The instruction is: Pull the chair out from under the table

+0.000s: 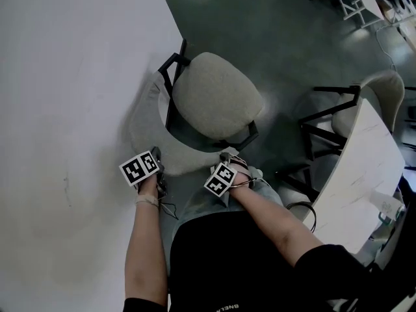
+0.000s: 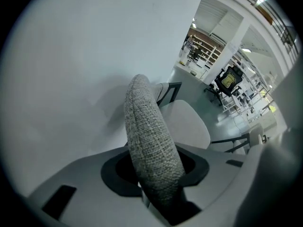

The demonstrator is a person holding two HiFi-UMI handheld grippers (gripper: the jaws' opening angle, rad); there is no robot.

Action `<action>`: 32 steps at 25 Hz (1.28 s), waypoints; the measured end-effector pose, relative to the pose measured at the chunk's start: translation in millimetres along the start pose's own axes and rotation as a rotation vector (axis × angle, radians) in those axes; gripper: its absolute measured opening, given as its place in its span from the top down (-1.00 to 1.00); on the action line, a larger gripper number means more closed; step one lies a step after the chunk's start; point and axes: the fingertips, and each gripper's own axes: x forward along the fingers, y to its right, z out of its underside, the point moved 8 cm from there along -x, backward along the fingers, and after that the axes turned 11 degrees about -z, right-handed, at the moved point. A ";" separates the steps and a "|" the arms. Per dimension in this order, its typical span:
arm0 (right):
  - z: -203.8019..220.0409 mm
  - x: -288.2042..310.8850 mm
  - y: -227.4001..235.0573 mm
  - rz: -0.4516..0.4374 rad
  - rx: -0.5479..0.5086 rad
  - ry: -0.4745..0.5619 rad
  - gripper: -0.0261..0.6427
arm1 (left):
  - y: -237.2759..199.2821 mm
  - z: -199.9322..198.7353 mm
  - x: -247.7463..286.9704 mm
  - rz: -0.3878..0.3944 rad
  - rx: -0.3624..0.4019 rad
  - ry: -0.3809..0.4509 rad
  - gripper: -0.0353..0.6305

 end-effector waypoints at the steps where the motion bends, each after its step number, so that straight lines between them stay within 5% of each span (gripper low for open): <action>1: -0.9 0.4 -1.7 -0.004 -0.005 -0.003 0.46 | -2.2 0.9 -0.3 0.003 -0.004 0.002 0.43; 13: 1.6 1.7 2.0 0.022 0.029 0.006 0.45 | 4.2 -1.9 2.7 0.031 0.008 0.016 0.42; 23: 3.8 -0.4 -2.1 0.018 -0.162 -0.051 0.45 | 10.4 -2.7 -1.3 -0.025 0.023 0.014 0.36; 32: 3.1 -48.6 4.5 -0.017 -0.067 0.096 0.46 | 10.6 2.3 -29.2 -0.065 0.045 0.102 0.29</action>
